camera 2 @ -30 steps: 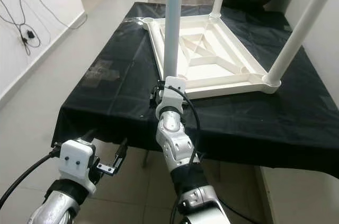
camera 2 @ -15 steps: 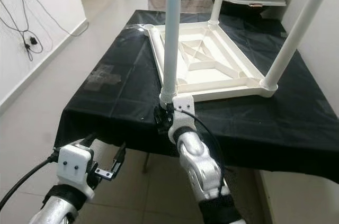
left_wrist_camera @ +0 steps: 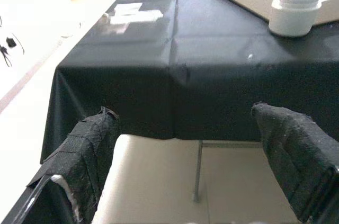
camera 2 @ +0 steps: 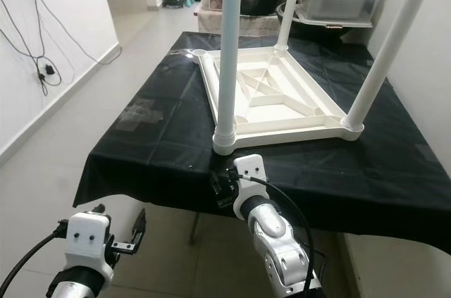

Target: Building children table

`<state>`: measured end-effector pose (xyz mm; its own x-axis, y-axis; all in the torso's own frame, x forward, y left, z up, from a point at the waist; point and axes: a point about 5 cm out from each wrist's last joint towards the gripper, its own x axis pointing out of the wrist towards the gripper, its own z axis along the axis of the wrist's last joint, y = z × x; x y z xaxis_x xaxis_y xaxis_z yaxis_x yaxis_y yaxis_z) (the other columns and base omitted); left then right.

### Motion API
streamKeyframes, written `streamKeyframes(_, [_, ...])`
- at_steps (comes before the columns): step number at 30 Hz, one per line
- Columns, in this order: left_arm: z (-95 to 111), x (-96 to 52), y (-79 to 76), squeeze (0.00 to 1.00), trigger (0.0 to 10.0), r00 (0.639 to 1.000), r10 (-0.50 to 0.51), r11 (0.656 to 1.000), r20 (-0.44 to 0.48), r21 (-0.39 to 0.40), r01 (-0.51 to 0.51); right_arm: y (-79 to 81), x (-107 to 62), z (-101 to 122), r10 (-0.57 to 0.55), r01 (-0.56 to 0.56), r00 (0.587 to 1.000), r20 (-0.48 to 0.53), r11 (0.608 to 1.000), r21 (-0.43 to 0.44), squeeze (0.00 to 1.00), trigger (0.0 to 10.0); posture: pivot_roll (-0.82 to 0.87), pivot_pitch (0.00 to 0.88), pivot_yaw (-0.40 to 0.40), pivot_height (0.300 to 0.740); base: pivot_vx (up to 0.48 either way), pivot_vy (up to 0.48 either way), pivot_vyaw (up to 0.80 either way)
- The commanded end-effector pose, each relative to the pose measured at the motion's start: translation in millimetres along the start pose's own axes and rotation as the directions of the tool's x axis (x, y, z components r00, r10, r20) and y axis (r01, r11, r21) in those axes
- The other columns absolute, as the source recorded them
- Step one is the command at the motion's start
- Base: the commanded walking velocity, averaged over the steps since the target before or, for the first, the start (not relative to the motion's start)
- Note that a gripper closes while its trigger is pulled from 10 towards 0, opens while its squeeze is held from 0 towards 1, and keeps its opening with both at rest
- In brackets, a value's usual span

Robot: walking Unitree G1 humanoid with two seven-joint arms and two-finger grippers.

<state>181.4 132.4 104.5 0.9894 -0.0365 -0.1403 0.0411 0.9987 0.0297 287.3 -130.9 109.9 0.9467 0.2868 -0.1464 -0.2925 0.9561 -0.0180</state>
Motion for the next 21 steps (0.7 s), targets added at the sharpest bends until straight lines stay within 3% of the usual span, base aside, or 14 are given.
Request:
streamKeyframes(1, [-1.4, 1.2, -2.1, 0.00, 10.0, 1.000, -0.009, 1.000, -0.005, -0.013, 0.009, -3.9, 0.5, -0.2, -0.007, 0.007, 1.000, 0.006, 1.000, -0.004, 0.00, 10.0, 0.07, 0.019, -0.018, 0.740, 0.270, -0.394, 0.00])
streamKeyframes(6, [-2.2, 1.6, -1.8, 0.00, 10.0, 1.000, 0.004, 0.999, -0.005, -0.033, -0.005, -5.5, 2.4, -0.8, -0.009, 0.009, 1.000, 0.009, 1.000, -0.007, 0.00, 10.0, 0.07, 0.022, -0.017, 0.740, 0.275, -0.390, 0.00])
streamKeyframes(21, [-1.7, 1.9, 3.5, 0.00, 10.0, 0.998, 0.055, 0.996, 0.000, -0.067, -0.055, -3.3, 5.1, -4.6, 0.037, -0.037, 0.999, -0.014, 0.999, -0.001, 0.00, 10.0, 0.08, 0.029, -0.024, 0.740, 0.000, 0.000, 0.00])
